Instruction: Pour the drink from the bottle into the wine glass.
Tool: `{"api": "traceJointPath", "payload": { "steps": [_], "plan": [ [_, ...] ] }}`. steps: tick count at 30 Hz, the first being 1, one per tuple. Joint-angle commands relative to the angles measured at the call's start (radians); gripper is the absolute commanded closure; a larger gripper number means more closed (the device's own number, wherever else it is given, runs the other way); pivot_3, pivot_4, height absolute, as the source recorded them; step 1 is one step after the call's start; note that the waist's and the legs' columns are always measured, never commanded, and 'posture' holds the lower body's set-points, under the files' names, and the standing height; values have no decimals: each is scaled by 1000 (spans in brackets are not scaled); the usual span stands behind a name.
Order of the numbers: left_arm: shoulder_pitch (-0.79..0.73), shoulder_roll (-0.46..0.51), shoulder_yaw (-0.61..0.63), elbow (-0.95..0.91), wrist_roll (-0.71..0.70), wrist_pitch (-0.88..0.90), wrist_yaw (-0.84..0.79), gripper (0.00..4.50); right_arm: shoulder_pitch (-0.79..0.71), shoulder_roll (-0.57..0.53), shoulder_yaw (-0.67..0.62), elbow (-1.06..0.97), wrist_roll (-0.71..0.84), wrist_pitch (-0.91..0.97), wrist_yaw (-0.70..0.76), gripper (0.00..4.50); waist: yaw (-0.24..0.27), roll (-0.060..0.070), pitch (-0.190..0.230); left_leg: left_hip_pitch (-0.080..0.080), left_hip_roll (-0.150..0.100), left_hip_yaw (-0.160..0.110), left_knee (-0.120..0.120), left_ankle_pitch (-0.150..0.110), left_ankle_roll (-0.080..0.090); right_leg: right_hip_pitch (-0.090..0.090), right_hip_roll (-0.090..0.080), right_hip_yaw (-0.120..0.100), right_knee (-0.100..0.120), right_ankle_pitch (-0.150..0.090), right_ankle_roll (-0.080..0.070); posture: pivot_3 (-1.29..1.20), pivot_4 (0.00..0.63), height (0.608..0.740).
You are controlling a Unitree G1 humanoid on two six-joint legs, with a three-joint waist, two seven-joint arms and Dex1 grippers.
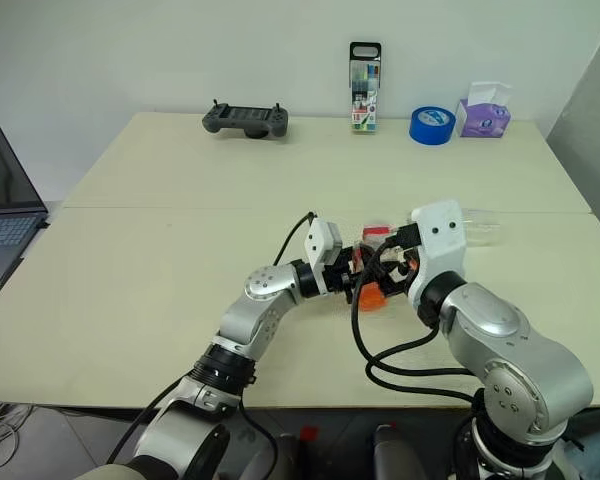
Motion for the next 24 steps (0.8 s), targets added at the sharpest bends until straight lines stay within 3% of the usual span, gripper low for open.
{"api": "traceJointPath", "payload": {
  "steps": [1, 12, 24],
  "plan": [
    [-35, -11, 22, -19, -11, -32, -5, 2911, -14, 2, -11, -116, 49, -17, -11, 198, 0, 0, 0, 0, 0, 0, 0, 0, 0, 0, 0, 0, 0, 0, 1, 0, 150, 740],
    [-21, -6, 22, -32, -9, -31, 2, 2912, -96, 74, -11, -103, 41, 47, -85, 198, 0, 0, 0, 0, 0, 0, 0, 0, 0, 0, 0, 0, 0, -2, 3, 0, 150, 740],
    [-19, -7, 19, -37, -8, -30, 16, 2912, -148, 141, 48, -24, -80, 39, -156, 198, -1, 0, 0, 0, 0, 0, 0, 0, 0, 0, 0, 0, 0, -2, 3, 0, 150, 740]
  ]
}}
